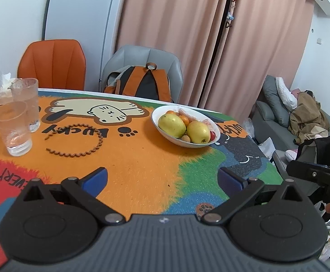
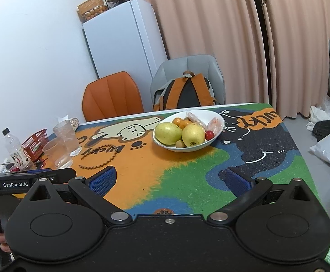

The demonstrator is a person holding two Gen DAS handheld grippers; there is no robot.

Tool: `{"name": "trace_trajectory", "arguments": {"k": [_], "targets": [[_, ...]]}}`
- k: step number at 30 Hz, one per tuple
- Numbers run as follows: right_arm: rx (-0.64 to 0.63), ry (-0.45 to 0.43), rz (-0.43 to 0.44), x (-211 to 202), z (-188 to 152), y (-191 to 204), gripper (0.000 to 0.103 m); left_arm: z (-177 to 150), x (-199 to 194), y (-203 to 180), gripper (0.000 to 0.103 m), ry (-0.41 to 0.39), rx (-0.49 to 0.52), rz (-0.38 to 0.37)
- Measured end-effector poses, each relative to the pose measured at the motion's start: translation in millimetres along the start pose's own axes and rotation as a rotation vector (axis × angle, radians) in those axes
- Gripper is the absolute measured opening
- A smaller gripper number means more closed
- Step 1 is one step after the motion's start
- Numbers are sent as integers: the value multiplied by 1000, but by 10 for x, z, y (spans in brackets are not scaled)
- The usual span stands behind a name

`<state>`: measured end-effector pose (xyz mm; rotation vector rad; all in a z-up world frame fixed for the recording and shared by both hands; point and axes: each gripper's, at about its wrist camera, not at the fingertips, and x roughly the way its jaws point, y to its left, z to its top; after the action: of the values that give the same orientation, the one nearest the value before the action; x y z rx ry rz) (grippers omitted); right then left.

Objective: Organize fruits

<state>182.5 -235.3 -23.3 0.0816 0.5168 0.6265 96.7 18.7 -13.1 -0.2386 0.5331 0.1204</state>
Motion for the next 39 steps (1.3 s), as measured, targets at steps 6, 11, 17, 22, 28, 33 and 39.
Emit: {"name": "trace_trajectory", "arguments": {"k": [6, 11, 17, 22, 28, 33, 39], "targets": [[-18, -13, 9, -117, -3, 94, 103, -36, -148, -5, 103, -14, 4, 4], [-36, -15, 13, -169, -2, 193, 103, -57, -218, -5, 103, -15, 13, 0], [-42, -16, 20, -209, 5, 241, 103, -64, -273, -14, 103, -22, 22, 1], [-49, -17, 26, -230, 1, 268, 103, -66, -315, -19, 103, -27, 28, 3], [-53, -4, 32, -210, -11, 279, 103, -66, -332, -11, 103, -27, 31, 3], [-54, -3, 33, -214, -25, 289, 103, -65, -340, -14, 103, -25, 33, 3], [-55, -2, 33, -213, -25, 295, 103, -68, -354, -13, 103, -23, 32, 8]]}}
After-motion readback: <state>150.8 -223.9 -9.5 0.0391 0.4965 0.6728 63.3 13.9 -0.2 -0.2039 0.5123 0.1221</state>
